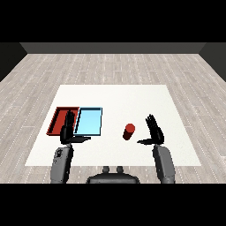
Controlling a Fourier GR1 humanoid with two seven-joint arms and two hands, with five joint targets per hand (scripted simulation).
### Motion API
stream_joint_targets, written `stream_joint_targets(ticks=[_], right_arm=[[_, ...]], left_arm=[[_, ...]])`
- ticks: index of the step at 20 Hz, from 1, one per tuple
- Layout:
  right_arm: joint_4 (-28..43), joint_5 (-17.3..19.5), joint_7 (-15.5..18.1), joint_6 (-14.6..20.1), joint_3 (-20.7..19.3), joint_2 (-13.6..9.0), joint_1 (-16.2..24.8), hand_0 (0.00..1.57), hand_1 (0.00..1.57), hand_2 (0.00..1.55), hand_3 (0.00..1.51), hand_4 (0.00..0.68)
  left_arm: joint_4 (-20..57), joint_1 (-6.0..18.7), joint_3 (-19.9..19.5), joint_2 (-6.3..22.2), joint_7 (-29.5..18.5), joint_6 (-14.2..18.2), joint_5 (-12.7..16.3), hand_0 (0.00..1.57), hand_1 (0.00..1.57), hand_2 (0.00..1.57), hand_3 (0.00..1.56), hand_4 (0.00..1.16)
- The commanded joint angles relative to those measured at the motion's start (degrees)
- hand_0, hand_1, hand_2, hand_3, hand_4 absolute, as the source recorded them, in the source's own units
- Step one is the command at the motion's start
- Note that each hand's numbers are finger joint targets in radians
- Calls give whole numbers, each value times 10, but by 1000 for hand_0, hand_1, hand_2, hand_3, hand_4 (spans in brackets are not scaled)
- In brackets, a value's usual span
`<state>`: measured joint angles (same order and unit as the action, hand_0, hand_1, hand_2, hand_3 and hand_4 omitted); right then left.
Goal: Pick the red can and put it in the red box
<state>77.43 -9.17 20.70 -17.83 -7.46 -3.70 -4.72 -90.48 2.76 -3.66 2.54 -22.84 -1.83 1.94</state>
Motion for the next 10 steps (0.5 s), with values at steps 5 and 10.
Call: stream_joint_targets(ticks=[5, 10], right_arm=[[-3, 13, 1, 55, 61, 36, 2, 0, 0, 0, 0, 0], [-123, 14, 58, 56, 52, 36, -71, 0, 0, 0, 0, 0]], left_arm=[[30, -13, -1, -7, -39, -7, 4, 0, 0, 0, 0, 0], [20, 21, -24, 15, 2, -29, 42, 0, 0, 0, 0, 0]])
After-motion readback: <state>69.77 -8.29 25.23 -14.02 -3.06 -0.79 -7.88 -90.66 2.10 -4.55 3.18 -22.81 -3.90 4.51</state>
